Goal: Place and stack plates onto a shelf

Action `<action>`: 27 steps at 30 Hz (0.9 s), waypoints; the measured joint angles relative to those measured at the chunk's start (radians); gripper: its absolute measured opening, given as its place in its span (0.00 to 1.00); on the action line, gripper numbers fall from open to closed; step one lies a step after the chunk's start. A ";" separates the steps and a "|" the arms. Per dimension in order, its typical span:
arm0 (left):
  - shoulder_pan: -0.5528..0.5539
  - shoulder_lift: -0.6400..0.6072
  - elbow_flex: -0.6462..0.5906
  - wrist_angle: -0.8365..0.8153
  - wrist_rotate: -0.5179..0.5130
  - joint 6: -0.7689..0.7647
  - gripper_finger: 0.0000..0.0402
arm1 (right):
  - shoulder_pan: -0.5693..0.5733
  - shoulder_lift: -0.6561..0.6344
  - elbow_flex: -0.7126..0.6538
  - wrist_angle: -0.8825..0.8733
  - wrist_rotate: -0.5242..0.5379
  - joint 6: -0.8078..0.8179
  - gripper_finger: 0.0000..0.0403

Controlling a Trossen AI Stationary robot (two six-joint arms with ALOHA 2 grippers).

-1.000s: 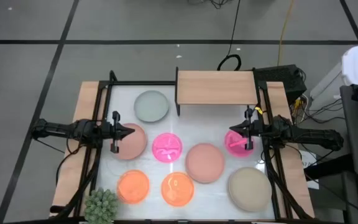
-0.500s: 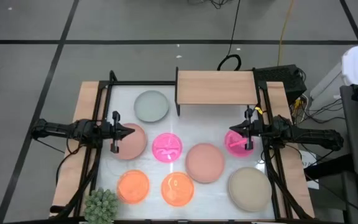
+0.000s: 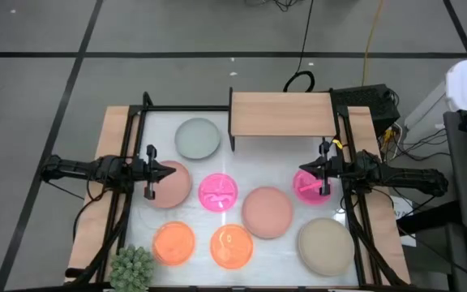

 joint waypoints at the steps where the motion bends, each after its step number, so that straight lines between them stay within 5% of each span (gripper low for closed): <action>1: 0.000 0.000 0.000 0.000 0.000 0.000 0.01 | 0.000 0.000 0.000 0.000 0.000 0.000 0.00; 27: 0.000 0.000 0.000 0.000 0.000 0.000 0.01 | -0.001 0.000 0.000 0.000 0.023 -0.026 0.00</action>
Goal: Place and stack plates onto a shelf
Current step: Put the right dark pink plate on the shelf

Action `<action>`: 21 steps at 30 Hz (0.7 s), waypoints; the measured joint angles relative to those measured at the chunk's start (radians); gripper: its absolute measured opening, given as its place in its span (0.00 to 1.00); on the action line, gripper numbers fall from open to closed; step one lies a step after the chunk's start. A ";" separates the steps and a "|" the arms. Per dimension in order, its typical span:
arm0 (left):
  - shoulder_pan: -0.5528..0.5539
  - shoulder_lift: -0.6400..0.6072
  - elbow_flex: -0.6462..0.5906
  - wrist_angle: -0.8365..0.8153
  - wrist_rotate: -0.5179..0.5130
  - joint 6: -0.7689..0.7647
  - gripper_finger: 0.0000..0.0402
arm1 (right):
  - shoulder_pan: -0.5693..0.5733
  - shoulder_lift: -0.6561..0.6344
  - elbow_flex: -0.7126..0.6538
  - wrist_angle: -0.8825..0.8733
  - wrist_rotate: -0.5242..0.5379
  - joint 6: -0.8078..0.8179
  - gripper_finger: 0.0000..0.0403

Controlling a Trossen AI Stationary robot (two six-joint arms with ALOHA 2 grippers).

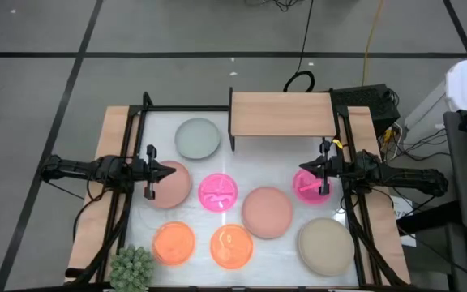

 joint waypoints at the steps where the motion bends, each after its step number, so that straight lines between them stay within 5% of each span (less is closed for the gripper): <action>1: 0.000 0.000 0.000 0.000 0.000 0.000 0.01 | 0.000 0.000 0.000 0.000 0.000 0.000 0.00; 12: 0.000 0.000 0.000 0.000 0.000 0.000 0.01 | 0.000 0.000 0.000 0.000 0.000 0.000 0.00; 17: 0.000 0.000 0.000 0.000 0.000 0.000 0.01 | 0.002 0.000 0.000 -0.015 -0.021 0.210 0.00; 21: 0.000 0.000 0.000 0.000 0.000 0.000 0.01 | 0.001 0.000 0.000 -0.016 0.000 0.154 0.00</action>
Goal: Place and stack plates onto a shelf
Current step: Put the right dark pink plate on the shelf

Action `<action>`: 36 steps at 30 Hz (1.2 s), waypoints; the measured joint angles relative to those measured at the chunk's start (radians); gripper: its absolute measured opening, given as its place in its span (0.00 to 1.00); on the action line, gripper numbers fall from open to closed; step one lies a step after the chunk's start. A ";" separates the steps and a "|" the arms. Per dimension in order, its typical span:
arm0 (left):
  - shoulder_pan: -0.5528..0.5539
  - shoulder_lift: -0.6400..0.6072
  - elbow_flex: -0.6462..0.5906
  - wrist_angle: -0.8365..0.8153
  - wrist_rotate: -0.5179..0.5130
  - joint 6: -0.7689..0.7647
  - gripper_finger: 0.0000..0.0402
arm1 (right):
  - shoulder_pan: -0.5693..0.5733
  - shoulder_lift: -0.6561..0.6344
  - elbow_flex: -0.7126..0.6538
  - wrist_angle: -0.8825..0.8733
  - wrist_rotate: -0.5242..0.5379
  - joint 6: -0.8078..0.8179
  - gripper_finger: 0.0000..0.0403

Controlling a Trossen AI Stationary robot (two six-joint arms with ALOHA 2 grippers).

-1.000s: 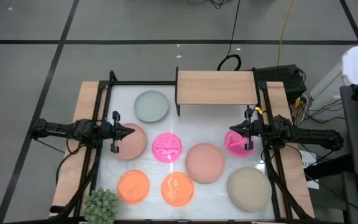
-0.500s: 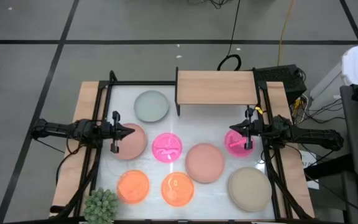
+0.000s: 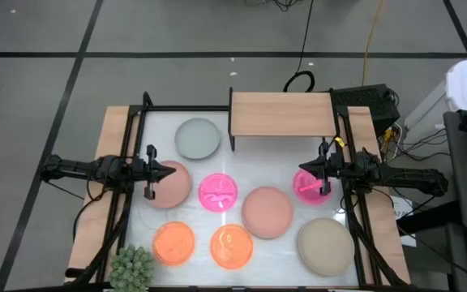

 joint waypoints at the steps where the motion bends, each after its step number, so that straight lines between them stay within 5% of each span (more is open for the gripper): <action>1: 0.000 0.000 0.000 0.000 0.000 0.000 0.01 | 0.000 0.001 0.000 0.002 0.000 -0.003 0.00; 11: 0.000 0.001 0.000 0.000 0.000 0.000 0.01 | 0.001 0.069 0.124 -0.019 0.000 0.063 0.00; 36: 0.000 0.002 0.000 0.000 0.000 0.000 0.01 | 0.001 0.699 1.024 -0.531 -0.004 0.086 0.00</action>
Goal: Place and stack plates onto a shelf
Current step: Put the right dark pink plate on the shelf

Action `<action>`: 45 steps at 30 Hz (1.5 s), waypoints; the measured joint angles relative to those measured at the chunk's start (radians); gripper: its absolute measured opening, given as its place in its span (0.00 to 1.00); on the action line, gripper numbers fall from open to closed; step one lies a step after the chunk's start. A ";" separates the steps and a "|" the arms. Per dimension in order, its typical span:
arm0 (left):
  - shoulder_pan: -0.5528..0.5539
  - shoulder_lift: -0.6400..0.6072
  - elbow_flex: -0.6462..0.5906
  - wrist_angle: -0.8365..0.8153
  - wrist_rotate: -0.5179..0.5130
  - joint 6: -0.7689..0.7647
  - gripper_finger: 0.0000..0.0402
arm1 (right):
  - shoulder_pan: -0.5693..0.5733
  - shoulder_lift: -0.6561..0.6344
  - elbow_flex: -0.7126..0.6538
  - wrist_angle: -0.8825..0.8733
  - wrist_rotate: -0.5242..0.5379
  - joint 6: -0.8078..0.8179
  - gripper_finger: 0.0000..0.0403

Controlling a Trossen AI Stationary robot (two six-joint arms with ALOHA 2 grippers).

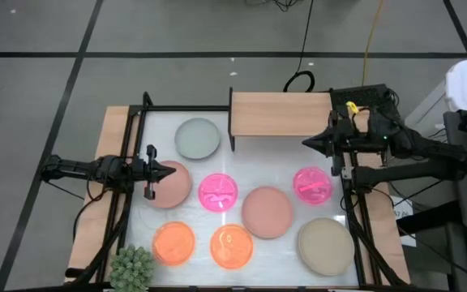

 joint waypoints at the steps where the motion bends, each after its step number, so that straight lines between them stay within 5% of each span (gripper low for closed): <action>1: 0.000 0.000 0.000 0.000 0.000 0.000 0.01 | 0.000 0.027 0.032 -0.027 0.000 0.011 0.00; 8: 0.000 0.000 0.000 0.000 0.000 0.000 0.01 | 0.000 0.172 0.190 -0.204 0.001 0.068 0.00; 17: 0.000 0.000 0.000 0.000 -0.017 0.053 0.01 | 0.035 0.237 0.210 -0.327 0.016 0.134 0.00; 26: 0.000 0.000 0.024 0.060 -0.018 -0.096 0.01 | 0.182 0.290 0.210 -0.403 0.173 0.215 0.00; 33: 0.000 0.047 0.189 -0.074 -0.017 -0.110 0.01 | 0.273 0.348 0.198 -0.401 0.245 0.301 0.00; 45: 0.000 0.392 0.639 -0.353 0.022 -0.114 0.01 | 0.362 0.407 0.074 -0.373 0.258 0.486 0.00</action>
